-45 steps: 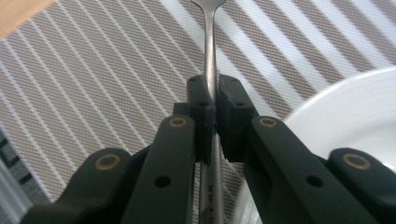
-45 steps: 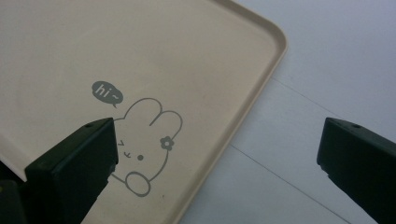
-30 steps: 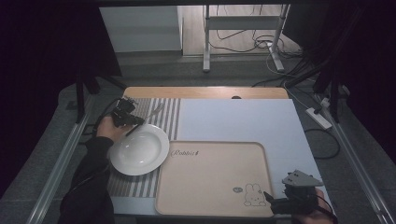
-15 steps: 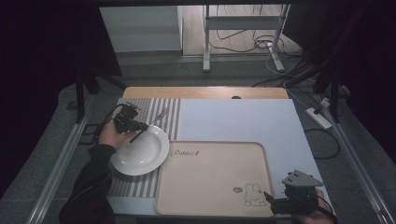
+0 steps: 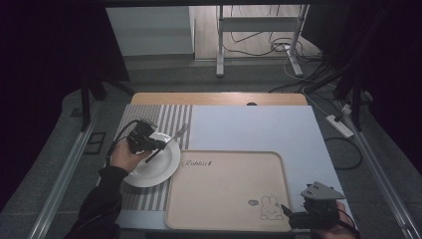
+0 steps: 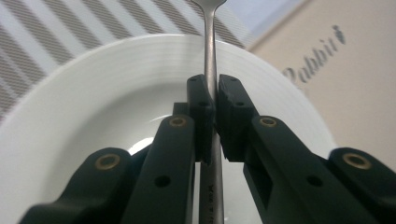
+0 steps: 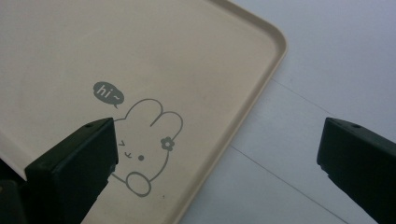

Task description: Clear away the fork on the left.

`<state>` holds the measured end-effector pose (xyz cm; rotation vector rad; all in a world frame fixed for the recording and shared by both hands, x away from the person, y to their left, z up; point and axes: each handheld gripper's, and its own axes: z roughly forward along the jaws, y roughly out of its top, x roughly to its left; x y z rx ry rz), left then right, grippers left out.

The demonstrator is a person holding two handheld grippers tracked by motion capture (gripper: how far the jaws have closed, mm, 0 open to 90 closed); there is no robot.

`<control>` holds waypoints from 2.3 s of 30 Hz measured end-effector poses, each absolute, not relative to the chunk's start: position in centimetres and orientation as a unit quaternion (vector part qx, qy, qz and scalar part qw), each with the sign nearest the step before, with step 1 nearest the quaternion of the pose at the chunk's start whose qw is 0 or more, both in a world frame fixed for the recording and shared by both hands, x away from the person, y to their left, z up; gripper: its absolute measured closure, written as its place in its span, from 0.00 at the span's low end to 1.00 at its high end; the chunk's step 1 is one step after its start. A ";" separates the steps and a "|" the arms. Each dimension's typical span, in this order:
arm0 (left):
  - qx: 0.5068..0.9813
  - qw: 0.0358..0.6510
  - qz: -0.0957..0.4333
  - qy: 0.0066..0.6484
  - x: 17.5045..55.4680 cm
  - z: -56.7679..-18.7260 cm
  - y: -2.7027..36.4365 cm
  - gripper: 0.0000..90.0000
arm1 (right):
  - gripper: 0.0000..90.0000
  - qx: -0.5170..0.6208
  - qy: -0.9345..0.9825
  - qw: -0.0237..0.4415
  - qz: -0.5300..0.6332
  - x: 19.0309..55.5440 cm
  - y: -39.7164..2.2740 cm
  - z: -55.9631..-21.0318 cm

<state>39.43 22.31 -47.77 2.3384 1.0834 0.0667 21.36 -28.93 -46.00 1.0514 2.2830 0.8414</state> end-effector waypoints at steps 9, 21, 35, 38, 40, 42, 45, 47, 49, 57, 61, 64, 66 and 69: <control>0.879 0.272 0.019 0.392 37.7 -47.9 20.2 0.93 | 0.00 0.384 0.836 0.243 0.308 21.4 -28.9 -46.0; 0.887 0.282 0.007 0.366 34.5 -47.9 16.9 0.93 | 0.00 0.381 0.837 0.246 0.307 21.3 -28.9 -46.0; 0.905 0.263 -0.020 0.334 31.9 -49.2 13.0 0.93 | 0.00 0.380 0.838 0.246 0.306 21.3 -28.8 -46.0; 0.910 0.257 -0.027 0.325 31.6 -49.6 12.1 0.93 | 0.00 0.380 0.838 0.245 0.306 21.3 -28.8 -46.0; 0.917 0.245 -0.029 0.314 31.2 -50.0 11.2 0.93 | 0.00 0.380 0.838 0.245 0.305 21.3 -28.8 -46.0; 0.919 0.243 -0.030 0.310 31.1 -50.1 10.9 0.93 | 0.00 0.380 0.838 0.245 0.305 21.3 -28.8 -46.0; 0.925 0.234 -0.033 0.298 30.8 -50.5 10.2 0.93 | 0.00 0.379 0.839 0.245 0.304 21.3 -28.8 -46.0; 0.929 0.229 -0.047 0.286 30.8 -50.9 10.0 0.92 | 0.00 0.378 0.839 0.245 0.304 21.3 -28.8 -46.0; 0.928 0.236 -0.051 0.283 30.8 -50.9 10.0 0.90 | 0.00 0.378 0.839 0.245 0.304 21.3 -28.8 -46.0; 0.927 0.262 -0.051 0.264 31.6 -49.9 8.6 0.99 | 0.00 0.379 0.840 0.244 0.302 21.4 -28.8 -46.1; 0.936 0.249 -0.039 0.247 31.8 -50.2 7.0 0.99 | 0.00 0.379 0.840 0.244 0.302 21.4 -28.8 -46.1; 0.939 0.243 -0.036 0.240 32.0 -50.4 6.4 0.99 | 0.00 0.380 0.840 0.243 0.302 21.4 -28.8 -46.1; 0.942 0.236 -0.032 0.238 32.1 -50.7 6.0 0.99 | 0.00 0.380 0.840 0.244 0.302 21.4 -28.8 -46.1; 0.940 0.237 -0.029 0.243 32.3 -50.9 6.0 0.99 | 0.00 0.380 0.840 0.244 0.303 21.4 -28.8 -46.1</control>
